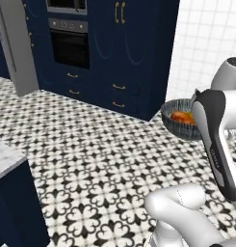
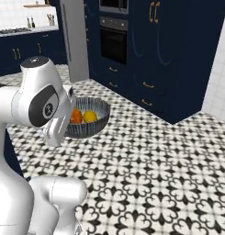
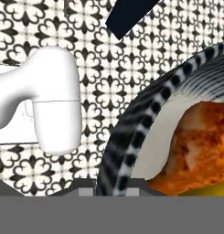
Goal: Pick the chicken drumstick and lemon from their plates and place them in the bowl. Then put the bowl in the fridge.
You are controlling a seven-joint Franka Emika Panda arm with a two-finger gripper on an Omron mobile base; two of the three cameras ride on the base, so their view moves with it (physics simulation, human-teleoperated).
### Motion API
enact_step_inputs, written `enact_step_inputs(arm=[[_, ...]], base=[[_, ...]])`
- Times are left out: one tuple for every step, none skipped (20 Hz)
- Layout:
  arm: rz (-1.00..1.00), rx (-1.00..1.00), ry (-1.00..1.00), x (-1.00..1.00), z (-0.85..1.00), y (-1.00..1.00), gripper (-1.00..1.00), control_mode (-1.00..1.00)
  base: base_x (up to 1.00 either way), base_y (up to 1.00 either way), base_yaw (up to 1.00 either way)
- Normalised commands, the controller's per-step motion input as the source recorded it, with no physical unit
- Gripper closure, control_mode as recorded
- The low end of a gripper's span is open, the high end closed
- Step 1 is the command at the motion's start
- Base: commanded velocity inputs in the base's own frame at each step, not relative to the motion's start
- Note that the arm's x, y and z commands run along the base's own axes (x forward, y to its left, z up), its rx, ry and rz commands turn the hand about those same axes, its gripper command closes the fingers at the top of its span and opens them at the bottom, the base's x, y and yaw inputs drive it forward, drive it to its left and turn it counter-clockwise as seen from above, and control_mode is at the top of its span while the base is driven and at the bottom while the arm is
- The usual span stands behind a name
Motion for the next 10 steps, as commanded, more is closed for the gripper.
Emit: enact_step_inputs(arm=[[0.0, 0.0, 0.0, 0.0, 0.0, 0.0, 1.0, 1.0], [0.0, 0.0, 0.0, 0.0, 0.0, 0.0, 1.0, 1.0], [0.0, 0.0, 0.0, 0.0, 0.0, 0.0, 1.0, 1.0], [0.0, 0.0, 0.0, 0.0, 0.0, 0.0, 1.0, 1.0], [0.0, 0.0, 0.0, 0.0, 0.0, 0.0, 1.0, 1.0], [0.0, 0.0, 0.0, 0.0, 0.0, 0.0, 1.0, 1.0], [0.0, 0.0, 0.0, 0.0, 0.0, 0.0, 1.0, 1.0], [0.0, 0.0, 0.0, 0.0, 0.0, 0.0, 1.0, 1.0], [0.0, 0.0, 0.0, 0.0, 0.0, 0.0, 1.0, 1.0], [0.0, 0.0, 0.0, 0.0, 0.0, 0.0, 1.0, 1.0]], base=[[0.48, -0.64, 0.2], [0.45, -0.63, 0.19], [0.42, -0.64, 0.19], [0.3, -0.62, 0.19], [0.19, -0.57, 0.19], [0.24, -0.63, 0.24], [0.26, -0.54, 0.26], [0.29, -0.52, 0.28], [0.31, -0.53, 0.29], [0.33, -0.44, 0.3]])
